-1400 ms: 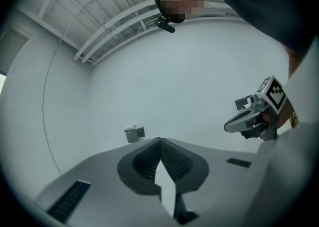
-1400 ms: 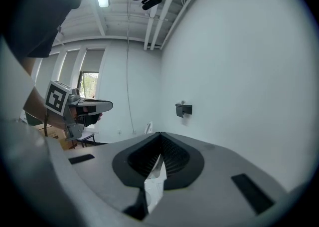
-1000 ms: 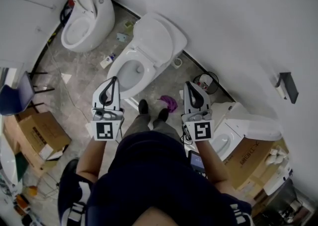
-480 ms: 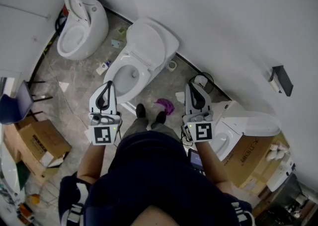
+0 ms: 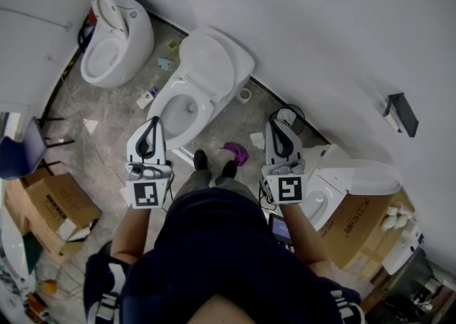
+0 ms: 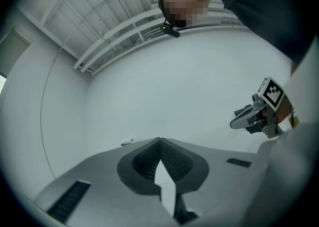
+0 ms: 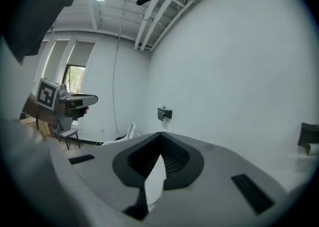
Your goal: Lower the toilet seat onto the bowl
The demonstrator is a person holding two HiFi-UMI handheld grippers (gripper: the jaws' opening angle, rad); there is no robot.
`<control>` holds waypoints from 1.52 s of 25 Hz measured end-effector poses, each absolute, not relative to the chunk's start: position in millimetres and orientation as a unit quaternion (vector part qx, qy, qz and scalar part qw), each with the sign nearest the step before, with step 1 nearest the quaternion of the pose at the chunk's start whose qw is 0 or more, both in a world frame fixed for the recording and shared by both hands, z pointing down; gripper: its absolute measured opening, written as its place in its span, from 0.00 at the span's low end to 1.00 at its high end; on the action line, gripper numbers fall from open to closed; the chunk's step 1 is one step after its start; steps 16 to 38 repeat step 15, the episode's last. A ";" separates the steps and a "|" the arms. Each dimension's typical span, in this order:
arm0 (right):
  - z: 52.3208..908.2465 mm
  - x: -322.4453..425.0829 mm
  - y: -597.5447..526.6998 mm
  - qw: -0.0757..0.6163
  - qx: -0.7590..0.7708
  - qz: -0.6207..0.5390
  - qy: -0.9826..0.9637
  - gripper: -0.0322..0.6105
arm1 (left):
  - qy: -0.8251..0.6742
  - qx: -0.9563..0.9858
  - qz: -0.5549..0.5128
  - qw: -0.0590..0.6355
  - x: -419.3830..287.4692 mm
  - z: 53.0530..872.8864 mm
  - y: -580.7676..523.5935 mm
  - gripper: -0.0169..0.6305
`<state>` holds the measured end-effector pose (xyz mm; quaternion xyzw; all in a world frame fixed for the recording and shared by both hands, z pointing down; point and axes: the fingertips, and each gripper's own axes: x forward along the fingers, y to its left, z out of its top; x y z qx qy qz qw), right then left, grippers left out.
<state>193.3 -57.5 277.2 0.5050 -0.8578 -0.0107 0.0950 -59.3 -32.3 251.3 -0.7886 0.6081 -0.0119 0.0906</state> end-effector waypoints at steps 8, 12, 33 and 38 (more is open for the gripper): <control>277.5 187.4 -53.9 0.104 0.496 -0.021 -0.862 0.08 | 0.607 -0.789 -0.015 0.098 -58.9 252.4 -28.1 0.06; 279.8 185.9 -53.6 0.110 0.493 -0.022 -0.863 0.08 | 0.606 -0.789 -0.017 0.097 -58.6 255.5 -27.6 0.06; 282.6 187.3 -53.9 0.114 0.493 -0.020 -0.862 0.08 | 0.607 -0.789 -0.023 0.093 -58.6 260.3 -27.6 0.06; 282.6 187.3 -53.9 0.114 0.493 -0.020 -0.862 0.08 | 0.607 -0.789 -0.023 0.093 -58.6 260.3 -27.6 0.06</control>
